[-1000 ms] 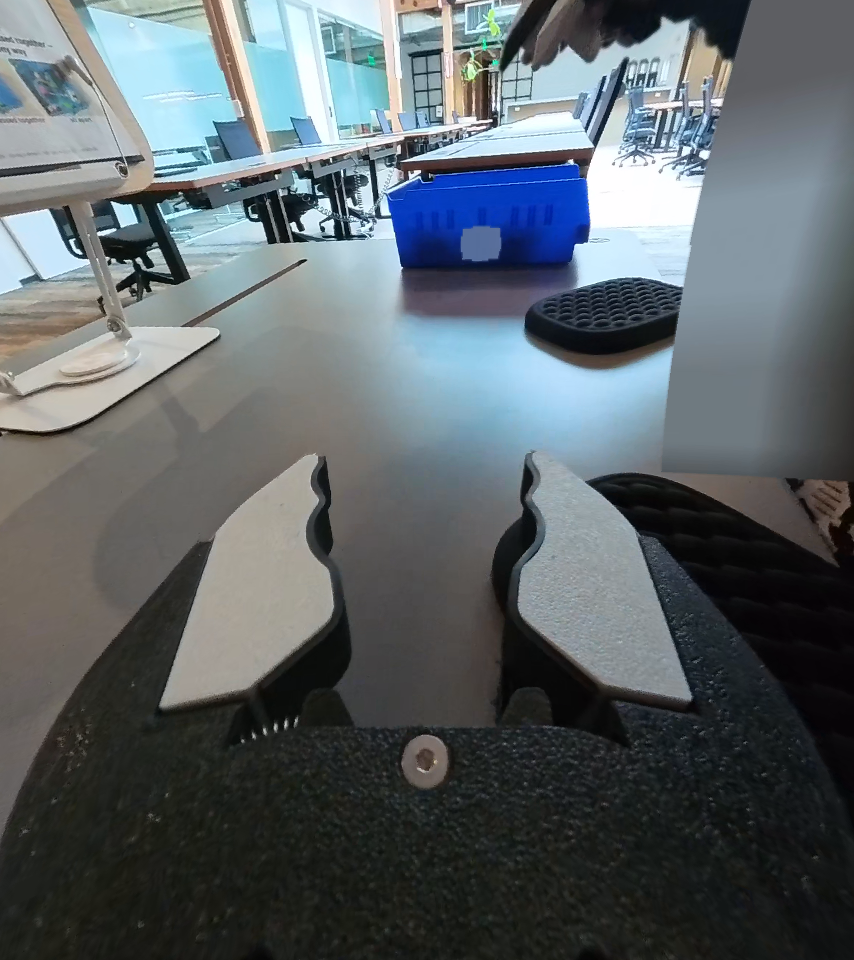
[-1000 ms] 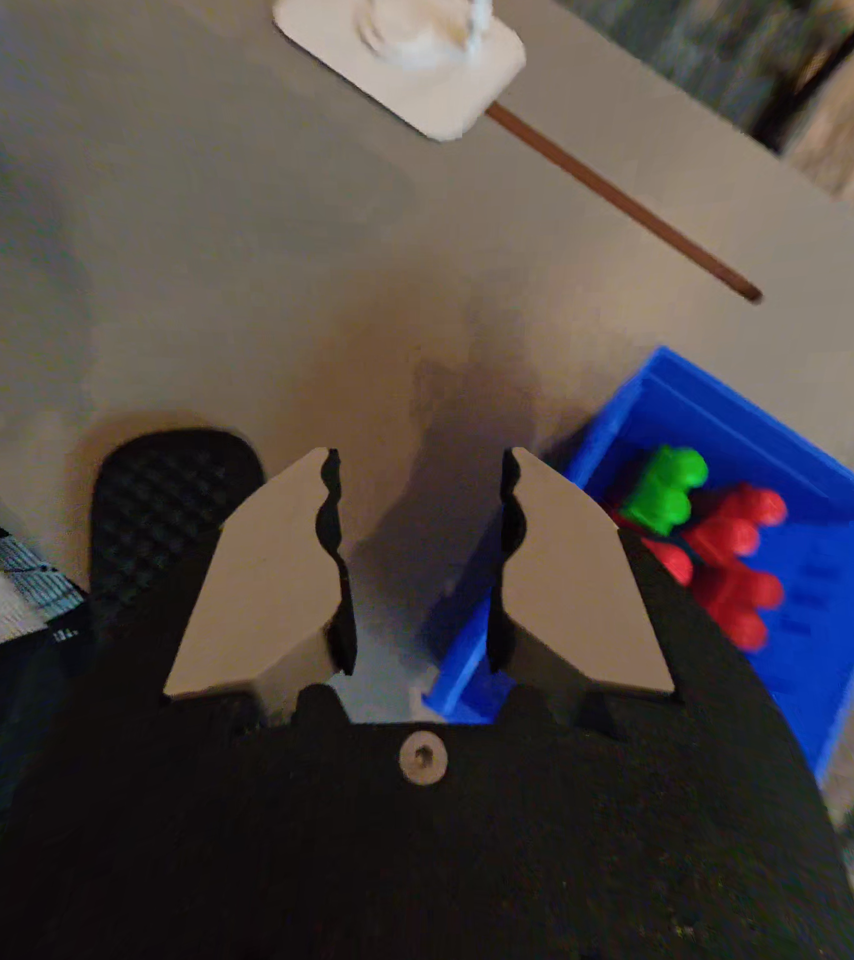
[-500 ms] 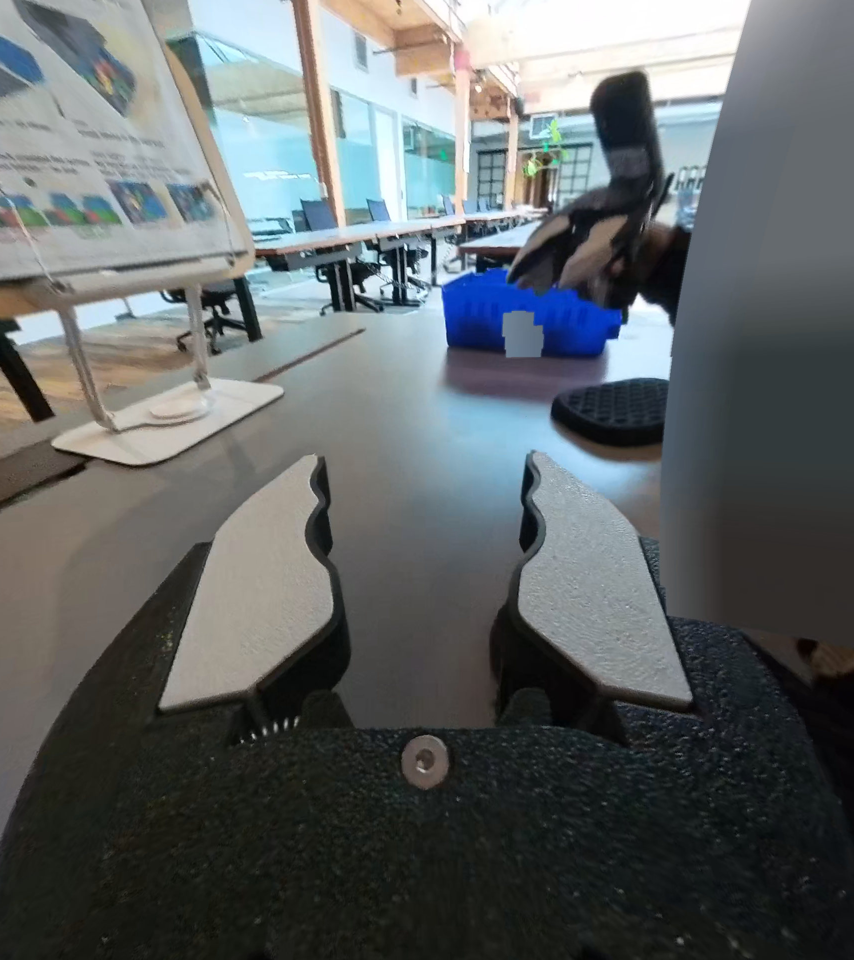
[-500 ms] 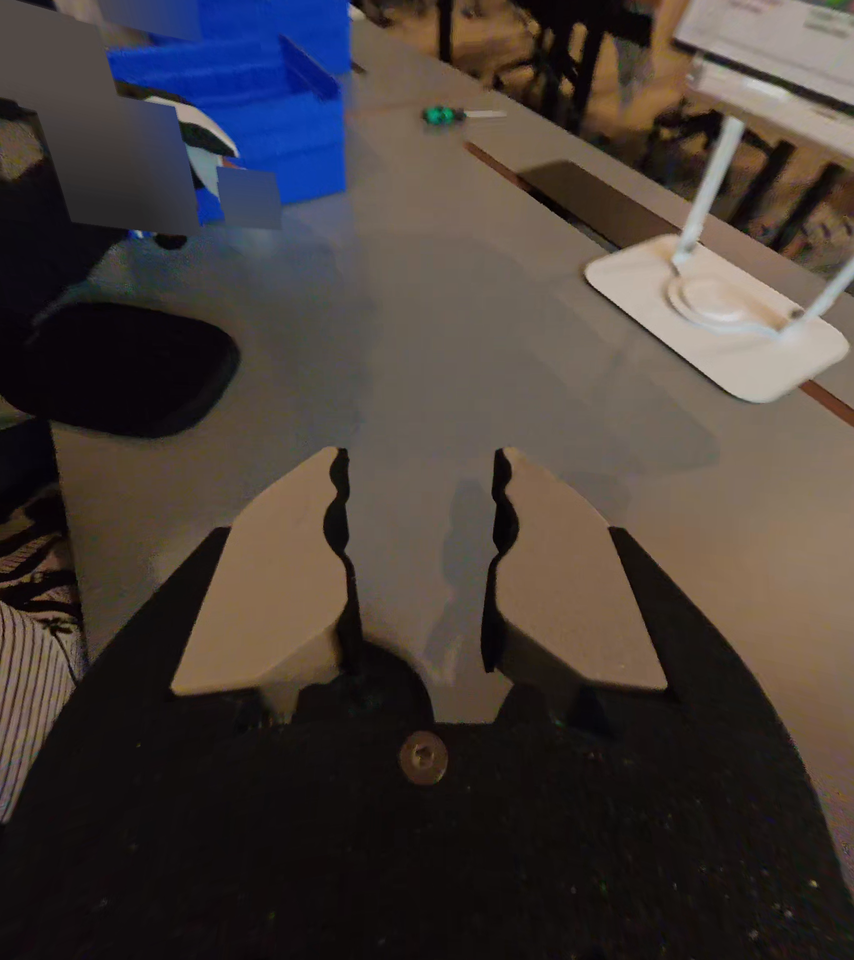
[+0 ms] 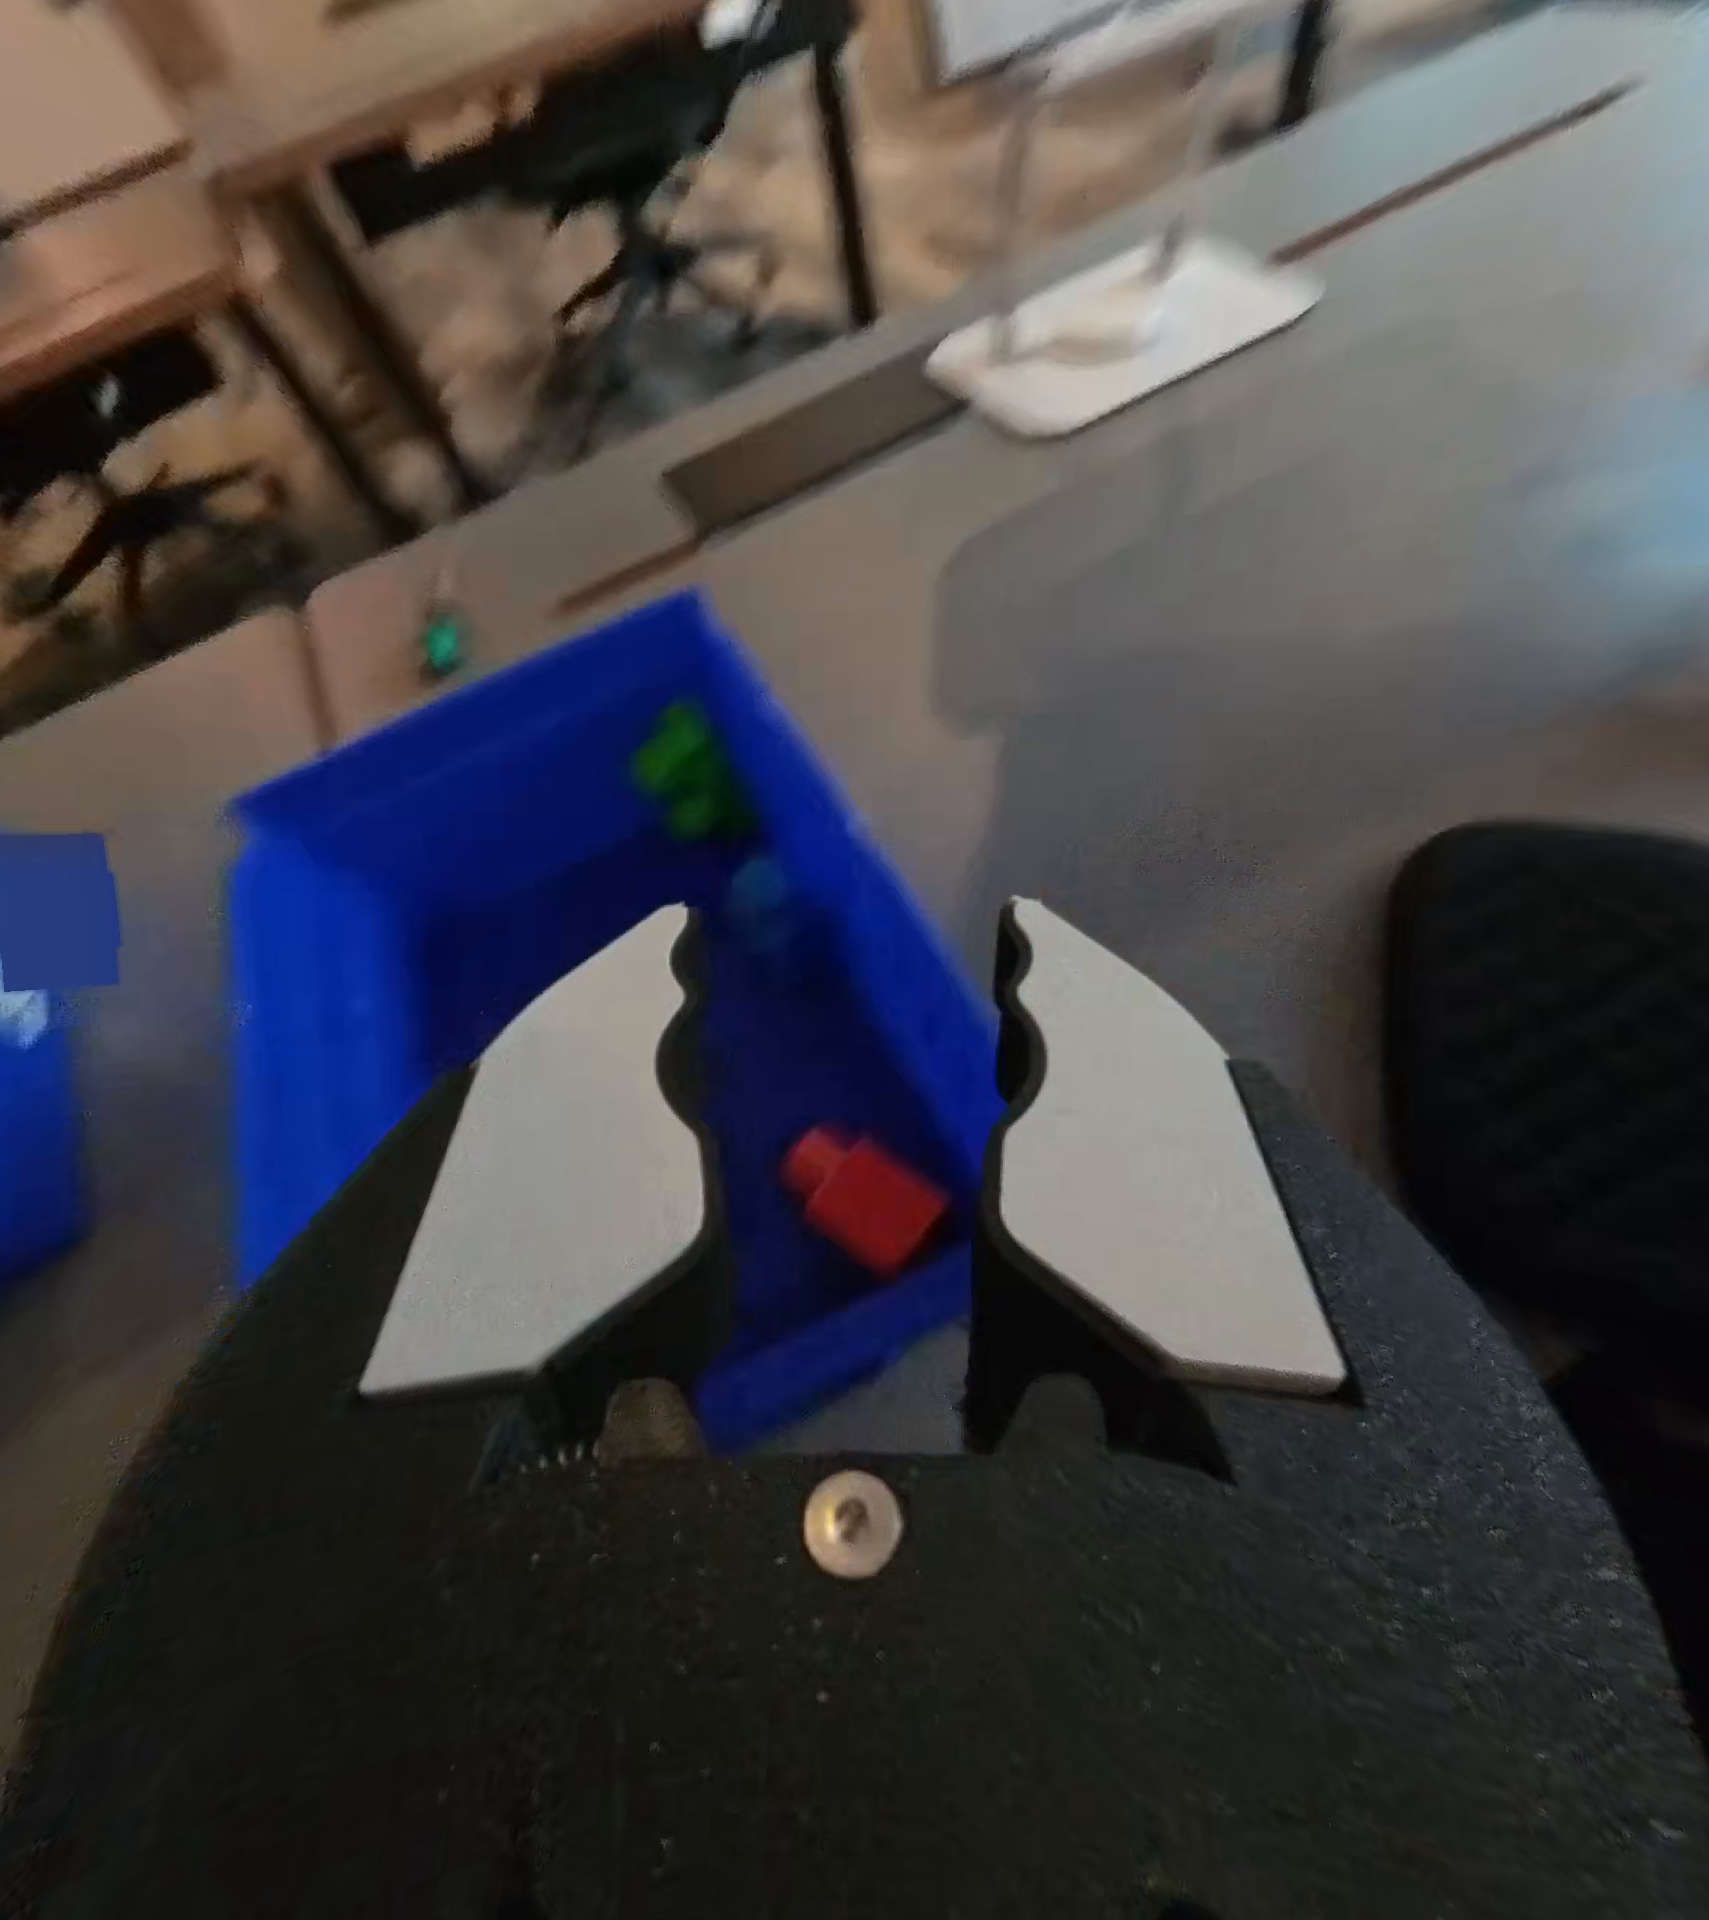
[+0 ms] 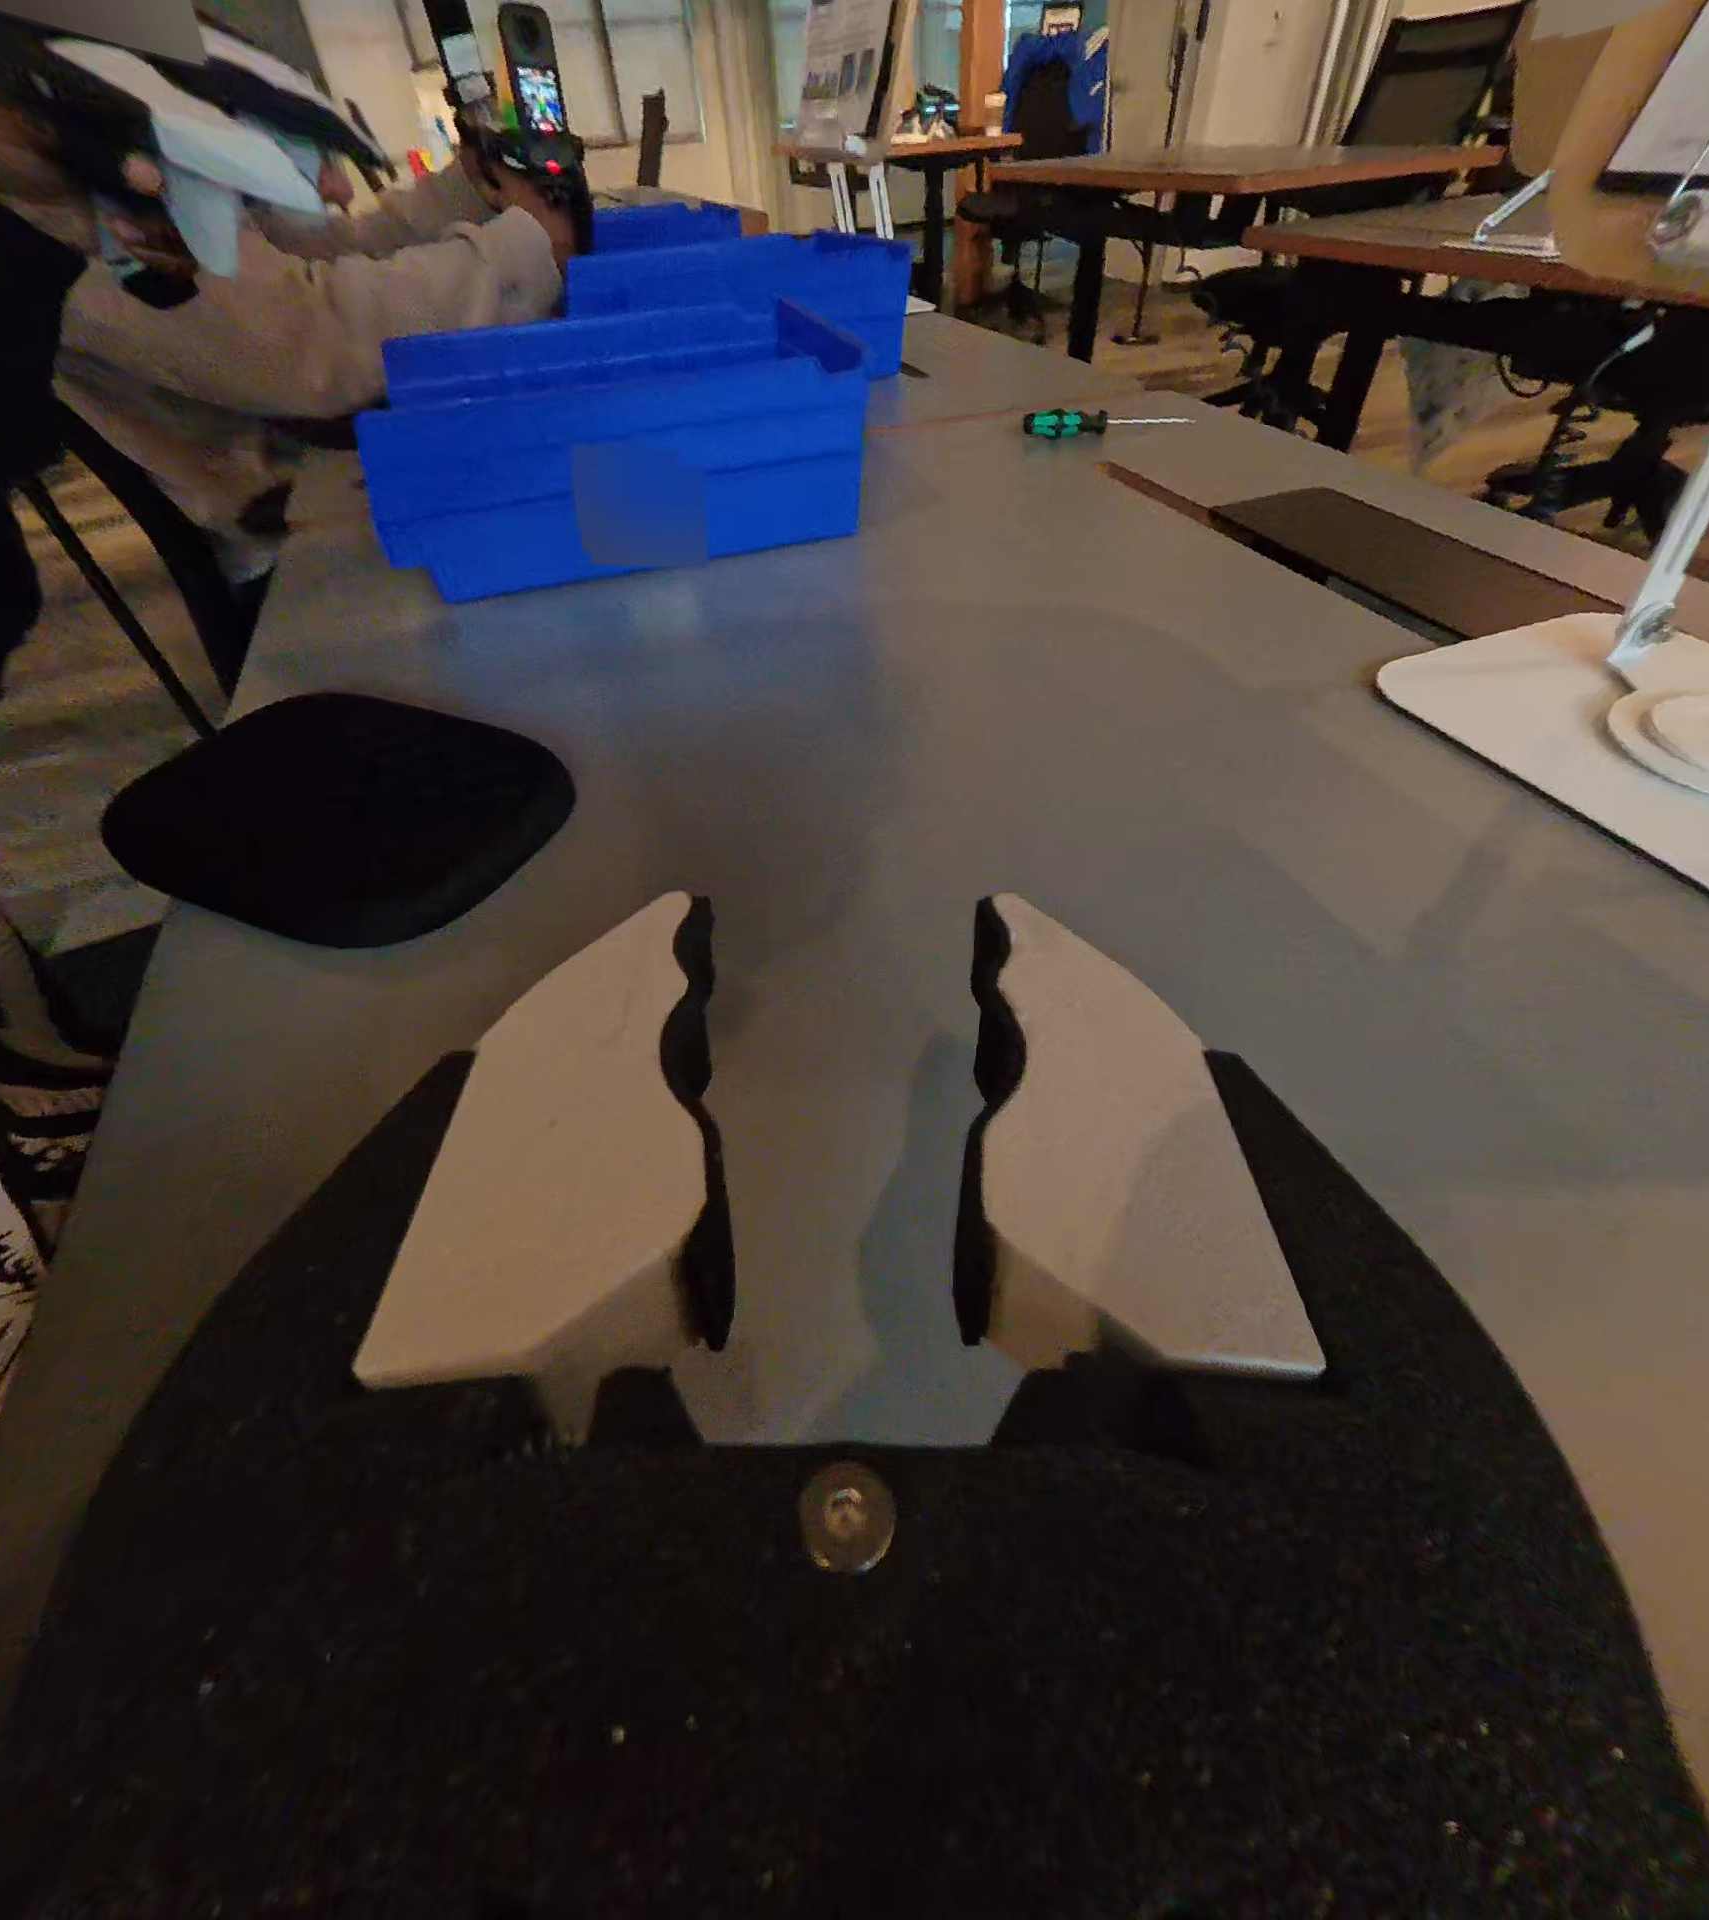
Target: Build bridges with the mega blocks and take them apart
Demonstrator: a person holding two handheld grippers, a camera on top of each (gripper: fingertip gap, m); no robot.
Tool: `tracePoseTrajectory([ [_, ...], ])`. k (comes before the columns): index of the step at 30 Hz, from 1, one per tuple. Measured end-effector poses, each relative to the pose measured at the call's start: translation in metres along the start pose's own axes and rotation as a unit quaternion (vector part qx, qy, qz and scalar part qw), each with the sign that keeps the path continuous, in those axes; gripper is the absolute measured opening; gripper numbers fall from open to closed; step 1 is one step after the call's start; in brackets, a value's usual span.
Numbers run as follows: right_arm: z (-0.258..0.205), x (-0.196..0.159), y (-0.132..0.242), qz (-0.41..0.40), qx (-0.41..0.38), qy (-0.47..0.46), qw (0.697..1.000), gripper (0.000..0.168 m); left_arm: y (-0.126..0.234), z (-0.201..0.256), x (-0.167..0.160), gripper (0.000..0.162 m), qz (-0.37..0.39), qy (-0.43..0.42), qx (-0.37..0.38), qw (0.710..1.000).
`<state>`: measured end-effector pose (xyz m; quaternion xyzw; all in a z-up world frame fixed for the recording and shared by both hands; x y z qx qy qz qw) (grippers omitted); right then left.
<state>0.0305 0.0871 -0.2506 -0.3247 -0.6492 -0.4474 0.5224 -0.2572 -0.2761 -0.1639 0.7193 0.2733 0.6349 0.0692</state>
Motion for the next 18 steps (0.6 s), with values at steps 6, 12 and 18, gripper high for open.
tracePoseTrajectory([
  [6,0.007,0.002,0.005,0.018,-0.001,-0.006,1.0,0.047,0.013,-0.041,-0.074,0.053,-0.153,0.055,-0.001,0.987],
  [12,0.017,-0.004,0.006,0.002,-0.021,-0.005,1.0,0.046,-0.022,-0.032,-0.129,0.056,-0.3,0.039,-0.071,0.951],
  [18,0.023,-0.011,0.006,-0.013,-0.036,-0.004,0.999,0.045,-0.05,-0.014,-0.141,0.065,-0.363,0.089,-0.112,0.921],
])
Point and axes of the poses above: each gripper's, where its closed fingertips meet, y back along the fingers, x out of its top, z = x × y across the jaws, the point moved 1 cm from there along y, back along the fingers, and after that the axes turned 1 degree about -z, right-handed, at the moved point
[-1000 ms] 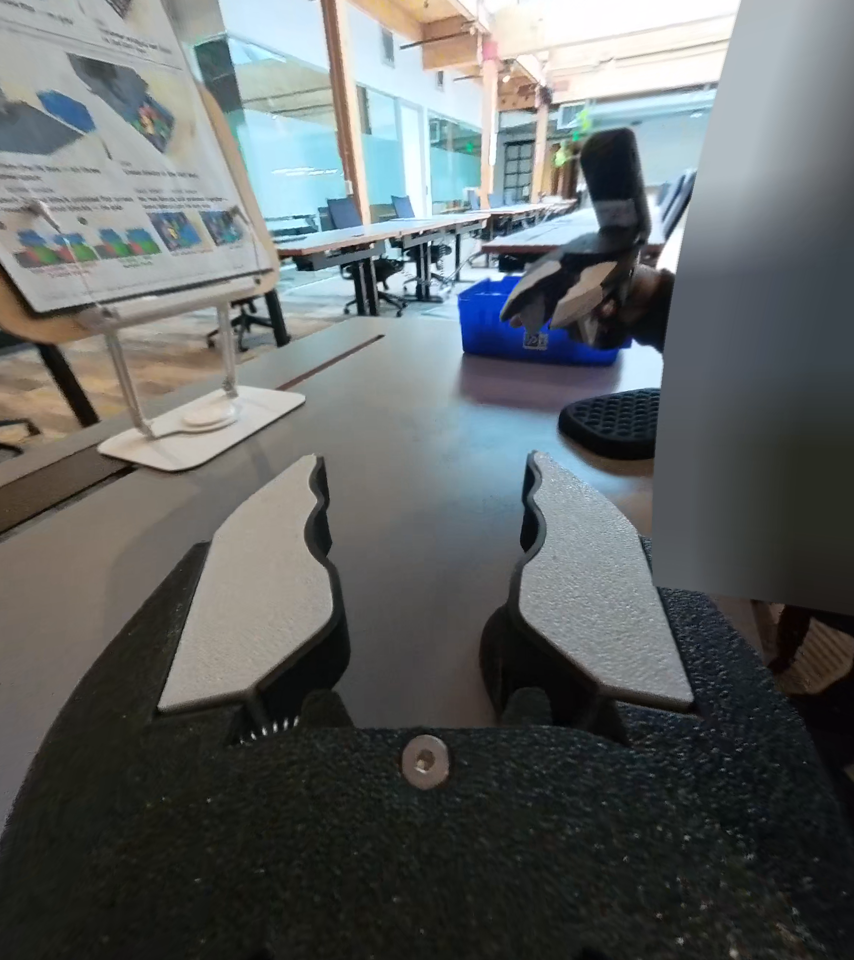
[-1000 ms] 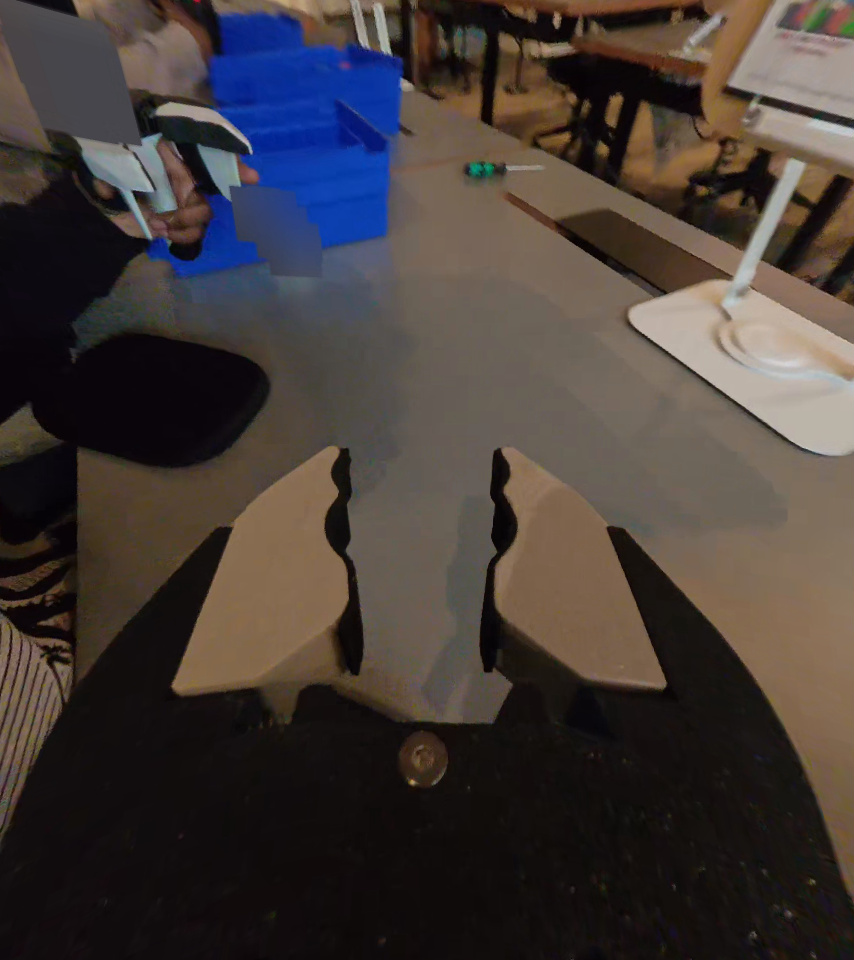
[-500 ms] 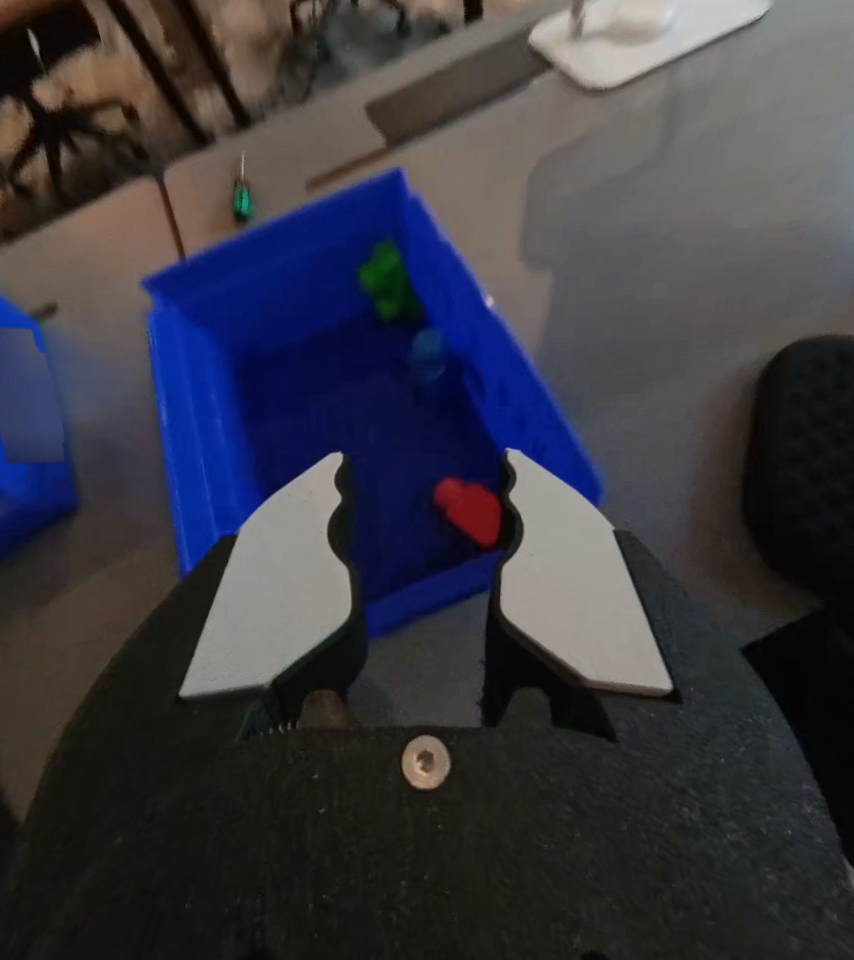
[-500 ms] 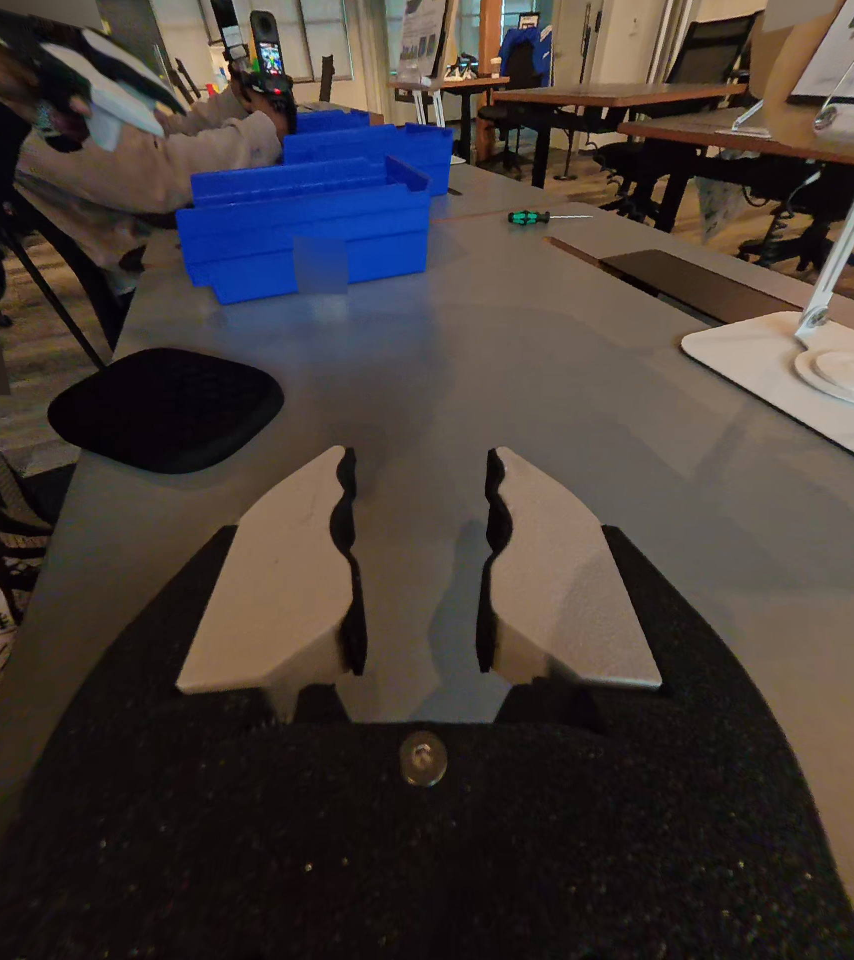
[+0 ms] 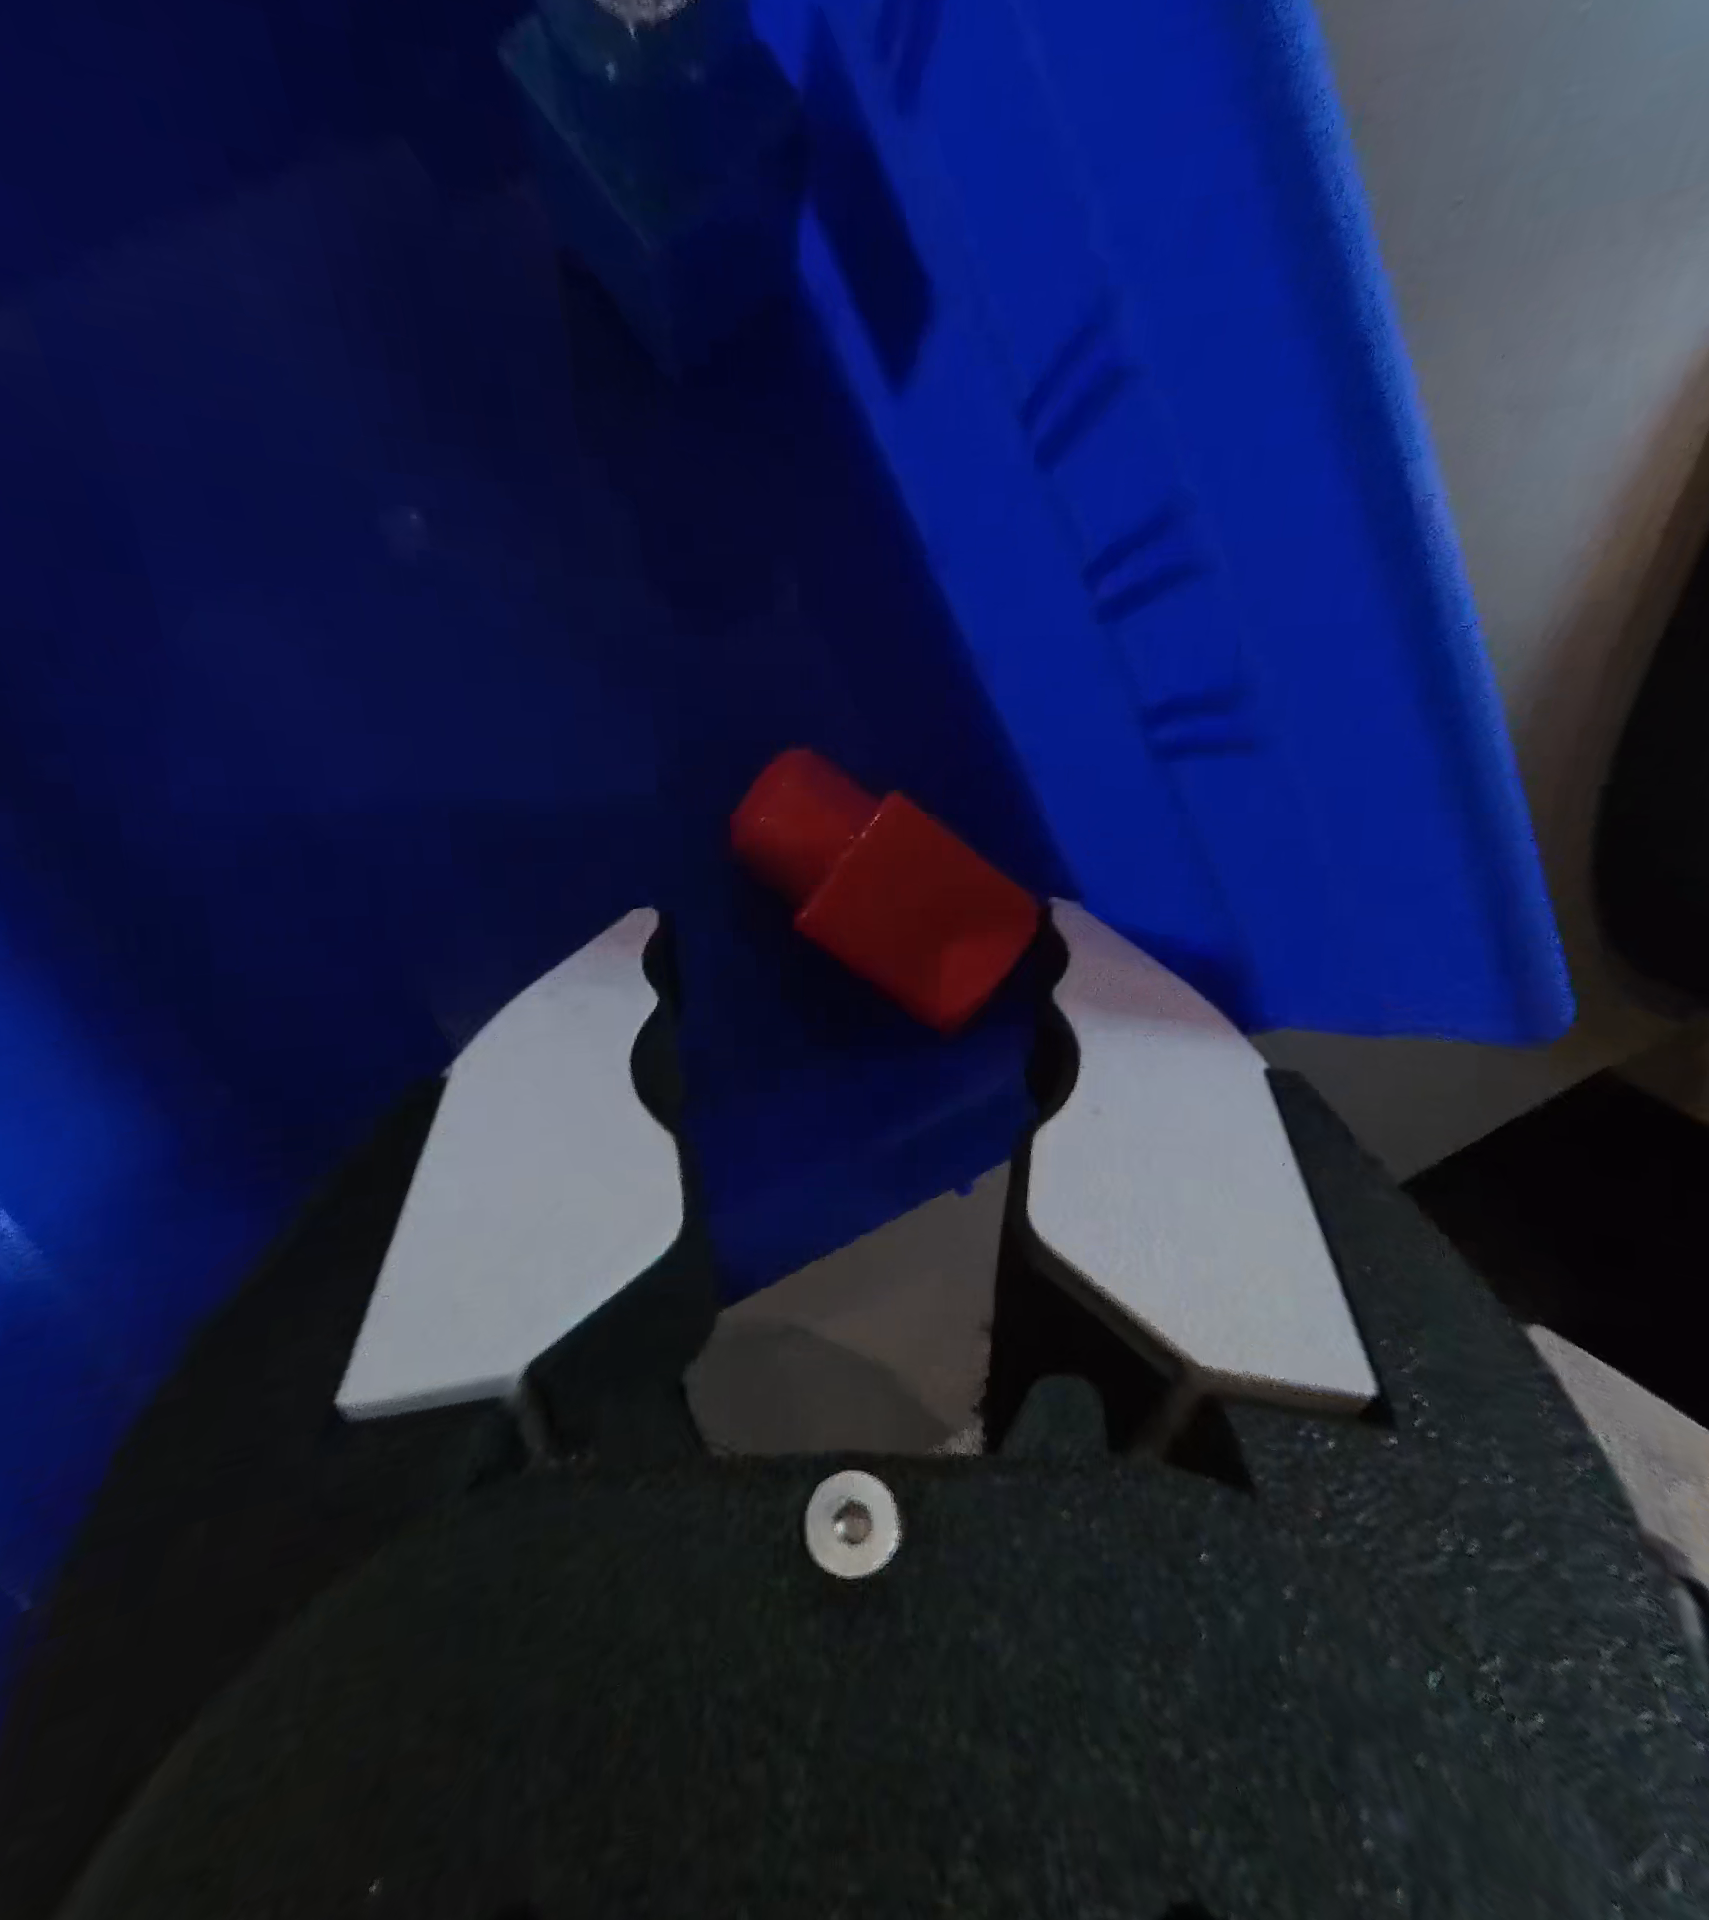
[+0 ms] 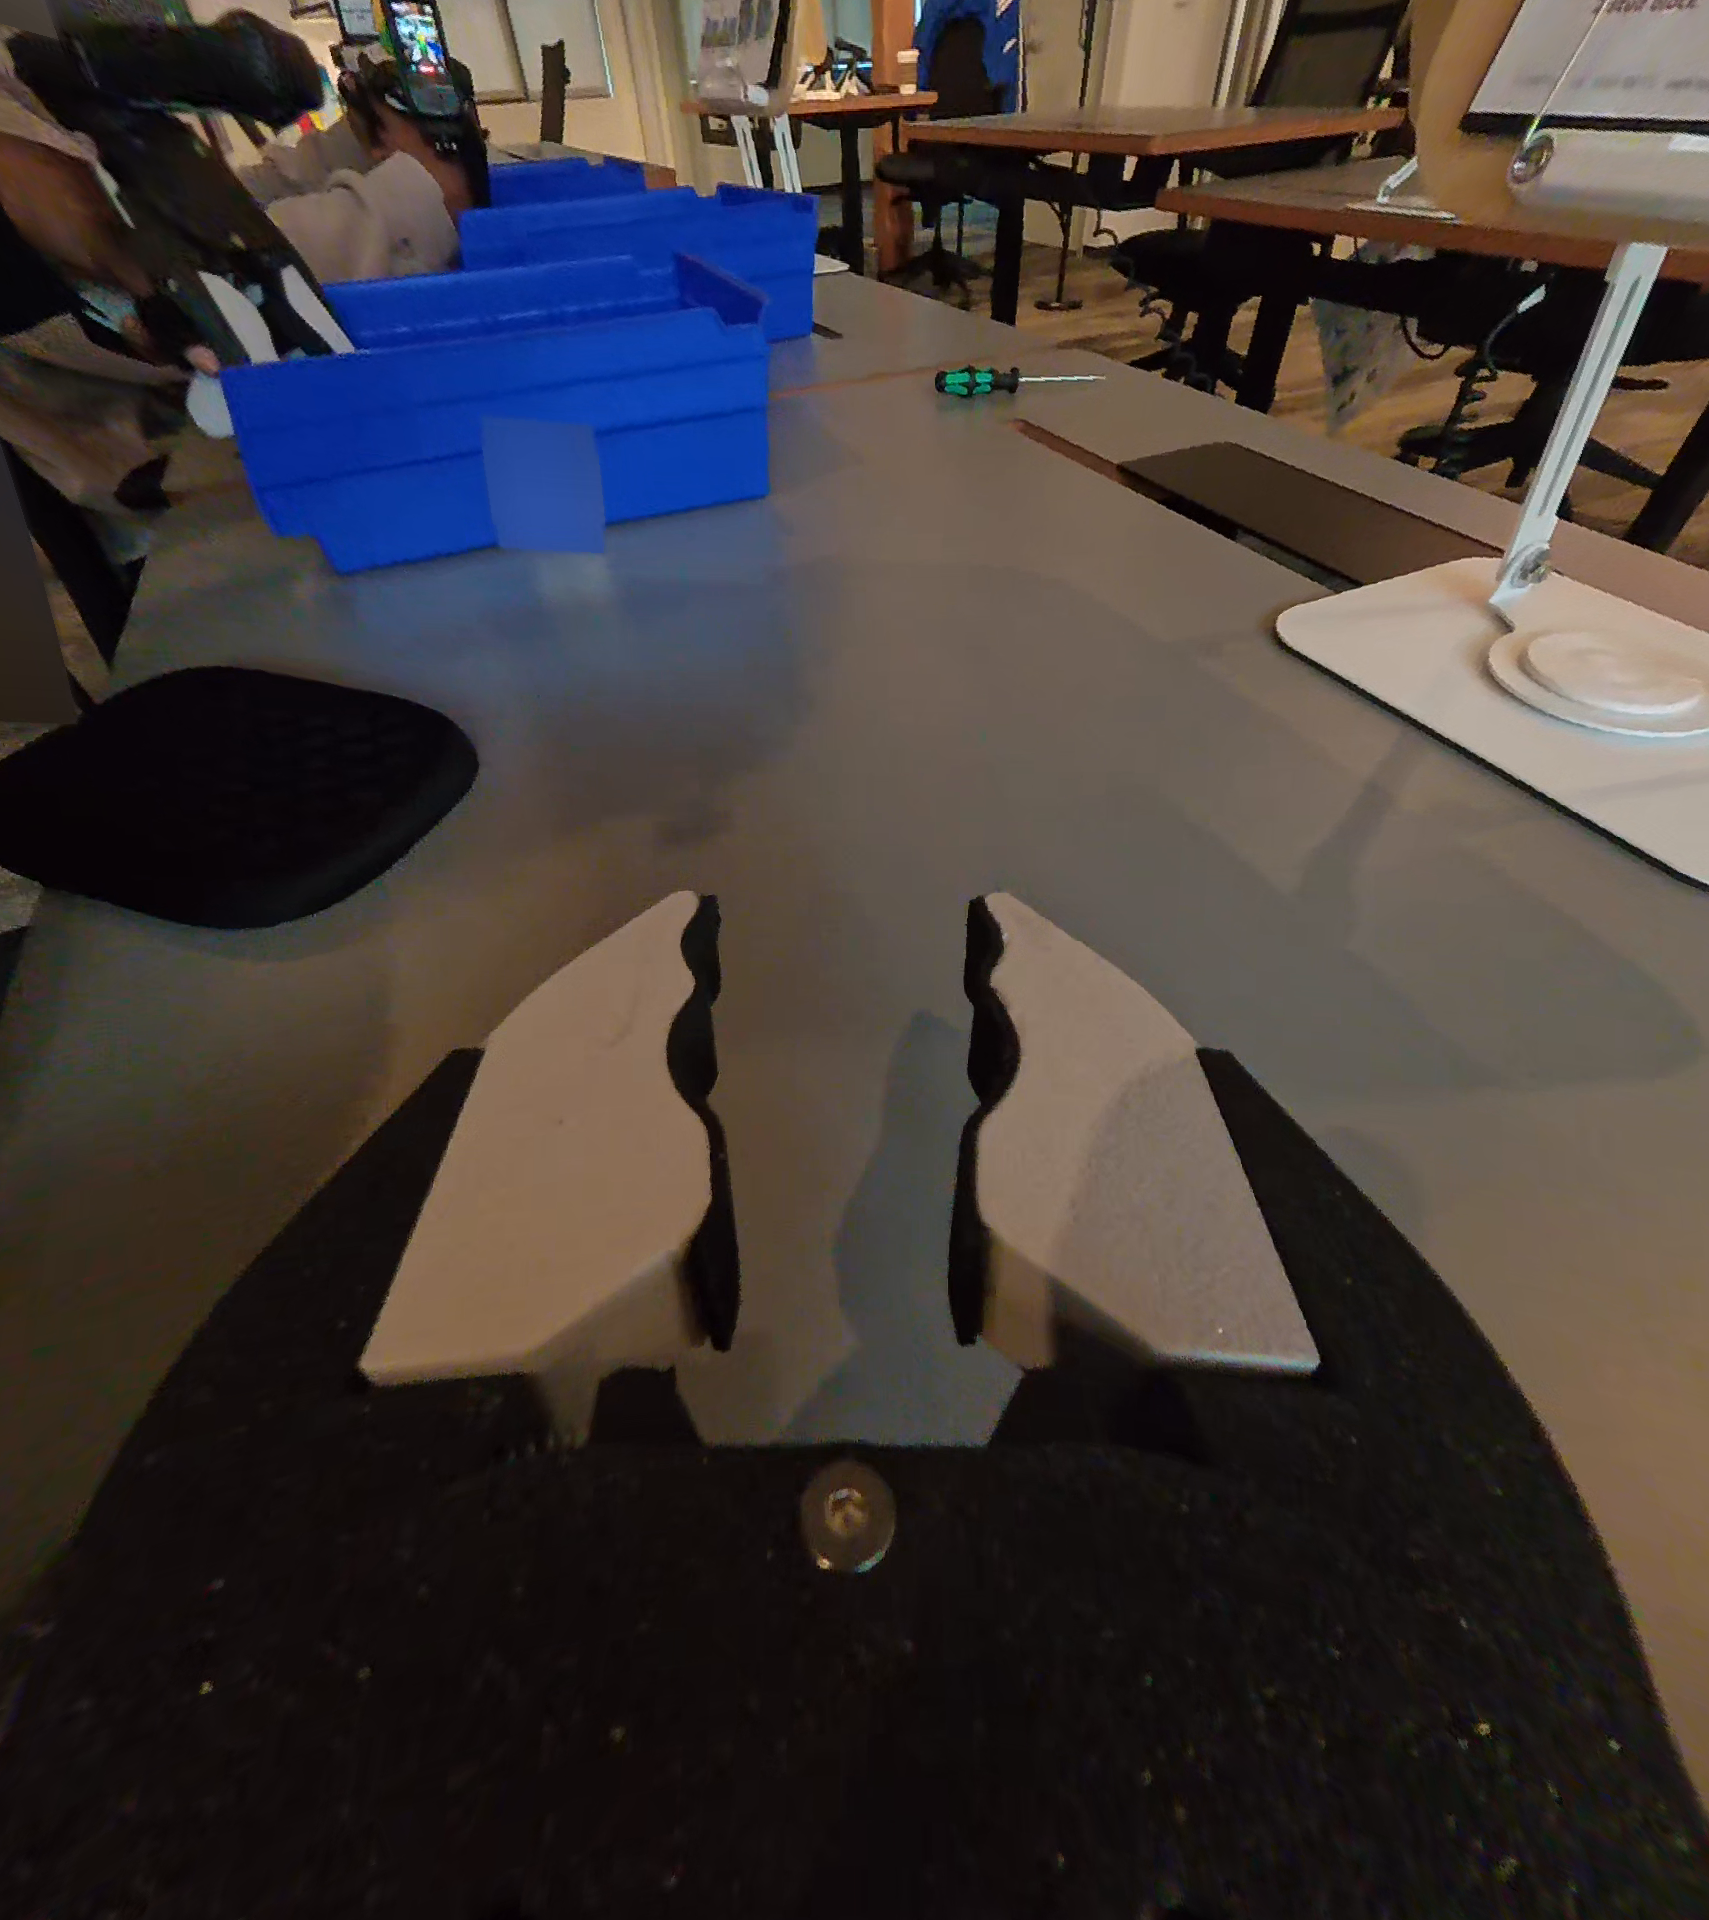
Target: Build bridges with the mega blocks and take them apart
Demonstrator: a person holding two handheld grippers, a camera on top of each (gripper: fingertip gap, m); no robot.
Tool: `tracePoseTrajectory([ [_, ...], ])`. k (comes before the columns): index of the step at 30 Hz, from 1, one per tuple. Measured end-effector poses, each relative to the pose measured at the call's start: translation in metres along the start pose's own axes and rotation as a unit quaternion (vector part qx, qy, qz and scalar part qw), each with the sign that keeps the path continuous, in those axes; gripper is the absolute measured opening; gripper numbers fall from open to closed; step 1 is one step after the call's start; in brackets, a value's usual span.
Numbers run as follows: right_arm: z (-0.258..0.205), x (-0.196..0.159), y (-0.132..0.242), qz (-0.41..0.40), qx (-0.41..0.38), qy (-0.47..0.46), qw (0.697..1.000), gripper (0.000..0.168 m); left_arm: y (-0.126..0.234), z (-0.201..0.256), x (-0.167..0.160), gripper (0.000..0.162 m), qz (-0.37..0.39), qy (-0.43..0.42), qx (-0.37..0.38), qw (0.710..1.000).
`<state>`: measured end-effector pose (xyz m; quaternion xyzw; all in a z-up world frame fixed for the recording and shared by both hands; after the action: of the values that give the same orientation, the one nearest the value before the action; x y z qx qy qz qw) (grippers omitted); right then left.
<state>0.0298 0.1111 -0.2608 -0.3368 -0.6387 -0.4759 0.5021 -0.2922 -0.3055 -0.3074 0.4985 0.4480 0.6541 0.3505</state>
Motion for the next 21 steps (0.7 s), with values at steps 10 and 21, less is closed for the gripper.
tracePoseTrajectory([
  [10,-0.007,-0.001,0.006,-0.001,0.015,0.022,1.0,0.045,-0.017,0.008,-0.008,0.061,-0.111,0.042,0.041,0.992],
  [21,-0.02,0.002,0.009,-0.005,0.027,0.052,0.998,0.045,0.008,-0.01,0.025,0.039,0.006,0.048,0.097,0.994],
])
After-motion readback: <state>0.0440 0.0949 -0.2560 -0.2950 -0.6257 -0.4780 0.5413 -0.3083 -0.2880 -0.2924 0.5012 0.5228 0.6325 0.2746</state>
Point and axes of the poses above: each gripper's, where its closed fingertips meet, y back along the fingers, x out of its top, z = x × y across the jaws, the point moved 1 cm from there along y, back along the fingers, and after that the axes turned 1 degree about -z, right-handed, at the moved point
